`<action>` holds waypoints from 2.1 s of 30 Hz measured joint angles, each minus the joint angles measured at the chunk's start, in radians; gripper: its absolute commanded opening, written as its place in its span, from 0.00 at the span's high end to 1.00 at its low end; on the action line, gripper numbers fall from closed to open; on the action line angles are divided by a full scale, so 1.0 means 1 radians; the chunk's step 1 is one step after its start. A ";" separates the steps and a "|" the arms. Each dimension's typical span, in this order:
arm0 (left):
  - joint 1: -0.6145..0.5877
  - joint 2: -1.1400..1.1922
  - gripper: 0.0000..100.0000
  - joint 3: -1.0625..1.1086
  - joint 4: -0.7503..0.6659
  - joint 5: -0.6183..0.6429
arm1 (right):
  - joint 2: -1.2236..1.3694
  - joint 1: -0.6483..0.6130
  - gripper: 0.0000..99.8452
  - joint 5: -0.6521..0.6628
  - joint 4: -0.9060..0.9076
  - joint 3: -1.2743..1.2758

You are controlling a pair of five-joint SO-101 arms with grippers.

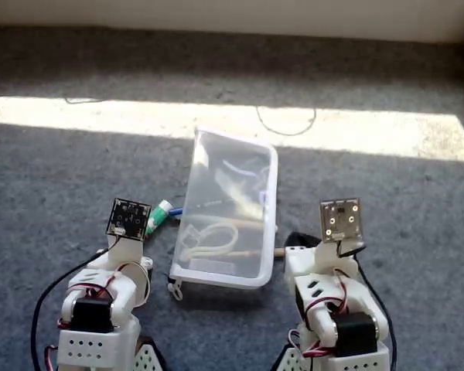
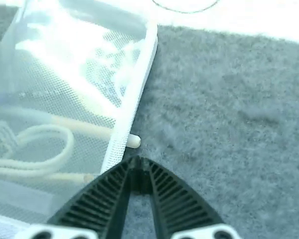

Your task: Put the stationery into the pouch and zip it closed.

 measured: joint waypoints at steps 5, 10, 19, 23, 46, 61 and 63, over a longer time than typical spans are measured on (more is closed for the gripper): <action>0.000 0.000 0.99 0.000 0.000 0.000 | -0.002 0.000 0.99 -0.014 0.037 -0.094; 0.000 0.000 0.99 0.000 0.000 0.000 | -0.003 0.000 0.99 -0.014 0.124 -0.209; 0.000 0.000 0.99 0.000 0.000 0.000 | 0.299 0.002 0.99 -0.014 0.212 -0.436; 0.000 0.000 0.99 0.000 0.000 0.000 | 0.486 -0.057 0.99 -0.023 0.233 -0.546; 0.000 0.000 0.99 0.000 0.000 0.000 | 0.824 -0.758 0.78 0.000 0.150 -0.574; 0.000 0.000 0.99 0.000 0.000 0.000 | 0.904 -0.865 0.70 0.293 0.132 -0.574; 0.000 0.000 0.99 0.000 0.000 0.000 | 0.904 -0.868 0.70 0.324 0.127 -0.574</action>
